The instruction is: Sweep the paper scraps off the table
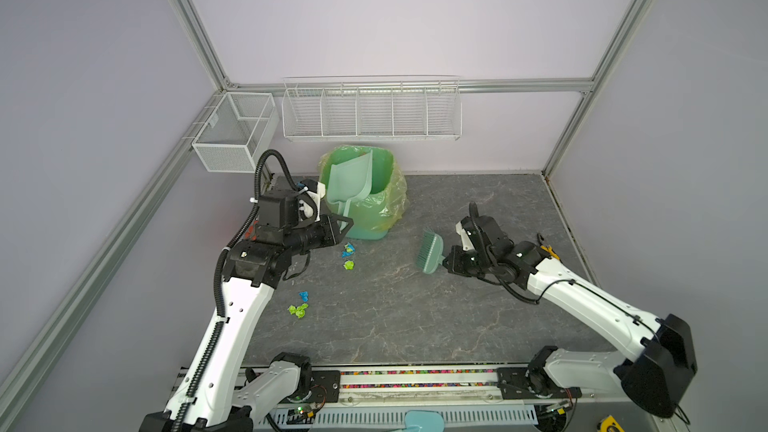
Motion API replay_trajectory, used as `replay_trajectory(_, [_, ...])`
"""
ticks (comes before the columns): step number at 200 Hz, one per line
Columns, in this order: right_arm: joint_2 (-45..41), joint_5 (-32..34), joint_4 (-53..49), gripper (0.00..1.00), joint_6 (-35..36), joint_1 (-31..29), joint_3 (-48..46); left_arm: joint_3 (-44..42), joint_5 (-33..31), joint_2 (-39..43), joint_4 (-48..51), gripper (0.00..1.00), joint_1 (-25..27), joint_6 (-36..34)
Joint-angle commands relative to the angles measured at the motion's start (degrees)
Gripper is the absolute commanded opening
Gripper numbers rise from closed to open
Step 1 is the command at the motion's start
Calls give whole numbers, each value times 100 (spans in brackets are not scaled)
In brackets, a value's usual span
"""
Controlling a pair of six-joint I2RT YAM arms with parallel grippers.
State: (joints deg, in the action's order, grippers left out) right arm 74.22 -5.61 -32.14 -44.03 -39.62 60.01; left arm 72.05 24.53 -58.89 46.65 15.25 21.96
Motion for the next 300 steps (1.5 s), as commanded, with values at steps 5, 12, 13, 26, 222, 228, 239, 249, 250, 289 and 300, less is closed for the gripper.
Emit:
replay_trajectory(5, [385,-358,410,7,-181,-181,445,-129,-304,362,533,0,130,-483])
replay_trajectory(12, [494,-431,460,7,-201,-220,515,-177,-488,415,664,0,173,-559])
replay_trajectory(13, [509,-436,475,7,-202,-226,527,-184,-504,427,684,0,177,-560])
replay_trajectory(26, [688,-503,568,7,-231,-299,627,-393,-541,528,775,0,184,-553])
replay_trajectory(222, [3181,-1451,2367,7,-1313,-1386,2016,-1246,-1077,662,940,0,181,-348])
replay_trajectory(228, [3272,-1465,2400,7,-1339,-1393,2078,-1234,-1089,656,926,0,181,-348])
replay_trajectory(239, [3419,-1507,2481,7,-1397,-1395,2192,-1203,-1112,630,953,0,182,-358])
replay_trajectory(249, [3542,-1554,2519,7,-1439,-1393,2319,-1185,-1133,620,967,0,181,-376])
replay_trajectory(250, [3553,-1560,2519,7,-1440,-1396,2330,-1185,-1138,618,968,0,185,-380])
replay_trajectory(289, [3905,-1457,2435,7,-1538,-1366,2652,-1150,-1231,577,1028,0,181,-459])
replay_trajectory(300, [4021,-1453,2507,7,-1635,-1343,2665,-1154,-1235,588,1017,0,182,-455])
